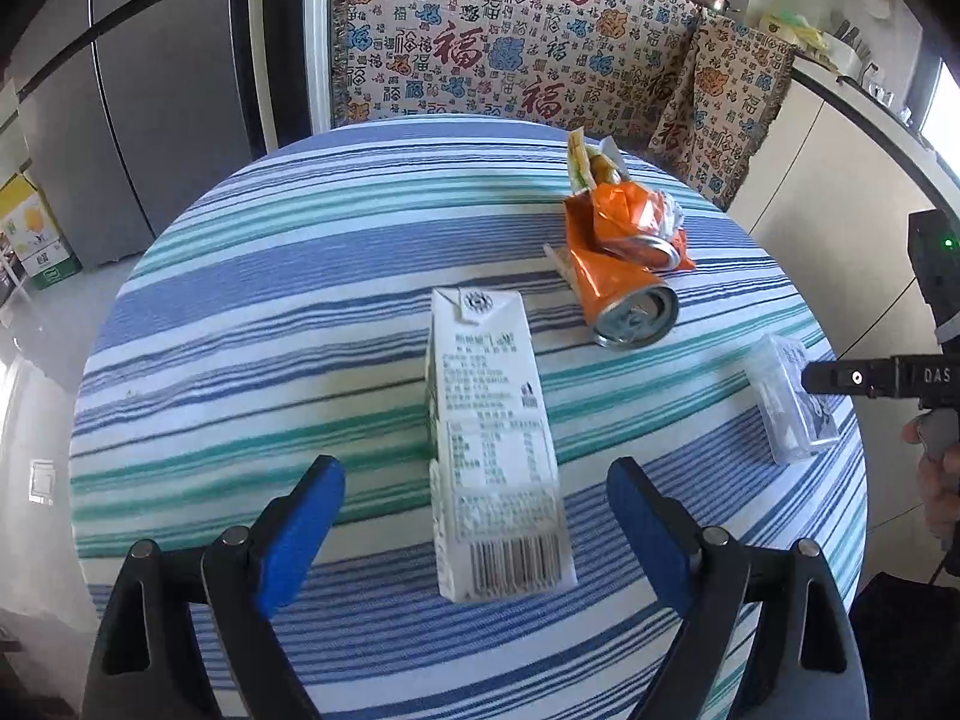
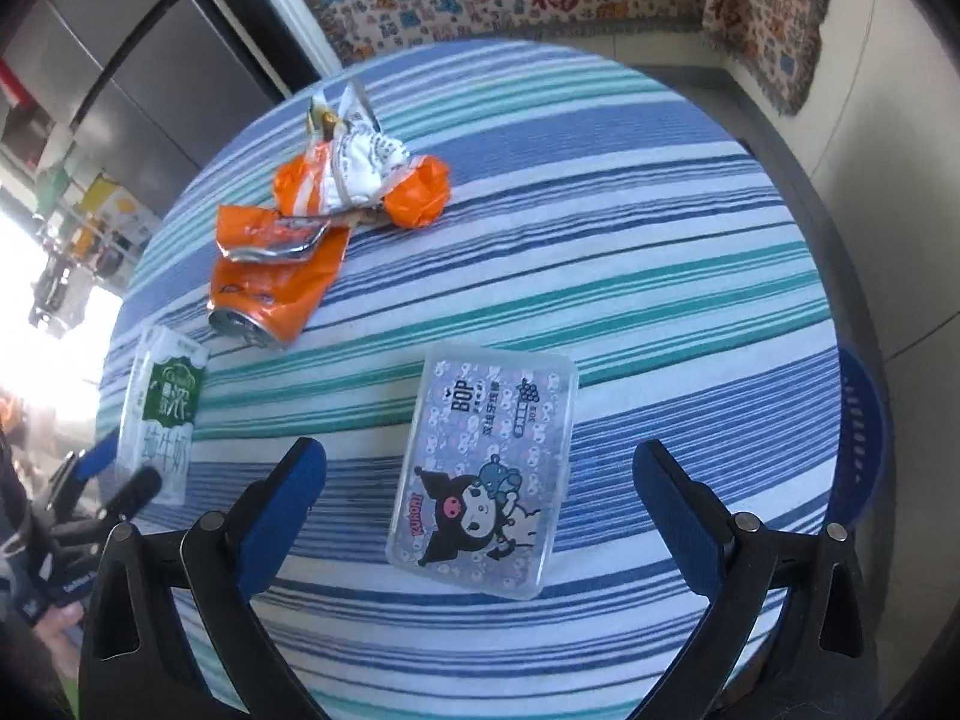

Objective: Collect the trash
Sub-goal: 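Carry the milk carton and clear box to the wastebasket and open both tools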

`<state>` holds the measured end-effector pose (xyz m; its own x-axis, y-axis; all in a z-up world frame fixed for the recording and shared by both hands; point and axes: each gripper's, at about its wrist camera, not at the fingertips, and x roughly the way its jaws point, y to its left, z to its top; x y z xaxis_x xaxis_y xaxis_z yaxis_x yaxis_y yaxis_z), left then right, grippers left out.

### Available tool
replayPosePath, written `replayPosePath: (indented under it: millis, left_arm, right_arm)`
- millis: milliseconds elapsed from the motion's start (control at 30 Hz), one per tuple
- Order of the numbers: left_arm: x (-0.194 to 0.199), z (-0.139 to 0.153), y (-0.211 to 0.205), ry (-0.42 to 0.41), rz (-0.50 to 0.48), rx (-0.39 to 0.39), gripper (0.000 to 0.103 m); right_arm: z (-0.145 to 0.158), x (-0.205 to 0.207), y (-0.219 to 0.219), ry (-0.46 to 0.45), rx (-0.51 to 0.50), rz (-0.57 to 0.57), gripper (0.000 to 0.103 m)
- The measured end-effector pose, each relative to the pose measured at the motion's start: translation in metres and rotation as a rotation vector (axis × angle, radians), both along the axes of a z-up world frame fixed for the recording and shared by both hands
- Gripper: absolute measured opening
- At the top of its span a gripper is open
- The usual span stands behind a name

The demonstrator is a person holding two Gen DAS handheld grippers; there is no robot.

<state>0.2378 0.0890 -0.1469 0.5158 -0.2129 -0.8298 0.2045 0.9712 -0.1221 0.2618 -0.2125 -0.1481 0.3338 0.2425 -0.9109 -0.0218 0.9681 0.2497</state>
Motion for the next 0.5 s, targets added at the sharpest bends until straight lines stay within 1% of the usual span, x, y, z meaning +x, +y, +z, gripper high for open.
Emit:
replayPosePath:
  millis: [33,100,133,167,233,267,300,367,433,500]
  left_arm:
    - [0.005,0.0,-0.003,0.01,-0.002,0.024,0.091]
    - [0.019,-0.003,-0.012,0.037,-0.021,0.084,0.09]
    - [0.024,-0.006,-0.016,0.053,-0.029,0.109,0.087]
    - [0.026,-0.009,-0.019,0.064,-0.037,0.129,0.081]
    - [0.028,-0.012,-0.024,0.082,-0.043,0.153,0.045]
    - [0.027,-0.013,-0.025,0.088,-0.043,0.145,0.039]
    - [0.025,-0.013,-0.024,0.082,-0.036,0.133,0.04]
    - [0.019,-0.009,-0.02,0.061,-0.025,0.109,0.039]
    - [0.01,-0.001,-0.018,0.043,-0.019,0.078,0.039]
    - [0.001,0.008,-0.023,0.02,-0.029,0.052,0.039]
  right_arm:
    - [-0.002,0.005,0.003,0.049,0.017,0.015,0.102]
    - [-0.007,0.009,0.01,0.101,0.009,0.024,0.102]
    - [-0.01,0.012,0.013,0.116,-0.014,0.025,0.102]
    - [-0.013,0.014,0.018,0.122,-0.046,0.028,0.101]
    - [-0.018,0.018,0.025,0.136,-0.088,0.036,0.098]
    - [-0.022,0.018,0.027,0.147,-0.096,0.038,0.086]
    - [-0.025,0.017,0.027,0.156,-0.097,0.039,0.066]
    - [-0.024,0.014,0.023,0.141,-0.087,0.024,0.066]
    - [-0.014,0.006,0.015,0.096,-0.091,0.023,0.066]
    - [-0.005,-0.004,0.008,0.055,-0.068,0.029,0.066]
